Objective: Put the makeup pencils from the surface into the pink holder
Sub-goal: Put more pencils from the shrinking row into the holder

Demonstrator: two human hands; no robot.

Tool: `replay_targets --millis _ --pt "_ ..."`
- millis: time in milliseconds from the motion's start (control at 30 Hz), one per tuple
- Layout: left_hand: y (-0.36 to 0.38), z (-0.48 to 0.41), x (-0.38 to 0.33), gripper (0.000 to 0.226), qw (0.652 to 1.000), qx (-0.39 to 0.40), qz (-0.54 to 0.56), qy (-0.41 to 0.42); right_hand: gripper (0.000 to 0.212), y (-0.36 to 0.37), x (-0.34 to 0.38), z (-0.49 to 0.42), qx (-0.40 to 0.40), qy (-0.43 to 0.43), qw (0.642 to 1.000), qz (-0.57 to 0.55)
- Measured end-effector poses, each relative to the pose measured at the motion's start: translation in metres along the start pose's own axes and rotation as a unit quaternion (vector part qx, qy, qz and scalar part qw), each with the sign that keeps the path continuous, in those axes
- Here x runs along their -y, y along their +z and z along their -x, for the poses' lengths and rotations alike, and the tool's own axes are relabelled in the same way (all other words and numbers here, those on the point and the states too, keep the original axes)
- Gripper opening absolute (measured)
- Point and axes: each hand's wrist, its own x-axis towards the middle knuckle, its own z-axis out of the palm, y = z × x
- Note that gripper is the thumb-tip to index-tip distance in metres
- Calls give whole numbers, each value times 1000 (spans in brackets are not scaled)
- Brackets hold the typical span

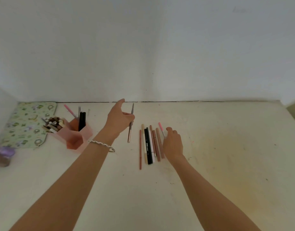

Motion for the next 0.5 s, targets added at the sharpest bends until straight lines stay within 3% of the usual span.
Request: replay_targets --millis 133,233,367,500 --pt "-10 3 0 82 1000 17 -22 12 60 -6 11 -2 -18 -16 1000 -13" --pt "-39 1 -5 80 990 -75 -77 91 71 -21 43 -9 -71 -43 986 -143" --pt "-101 1 -9 71 944 -235 -135 186 75 -33 102 -12 -104 -103 948 -284" --pt "-135 8 8 74 928 -269 -176 187 79 -28 149 -5 -96 -165 924 -332"
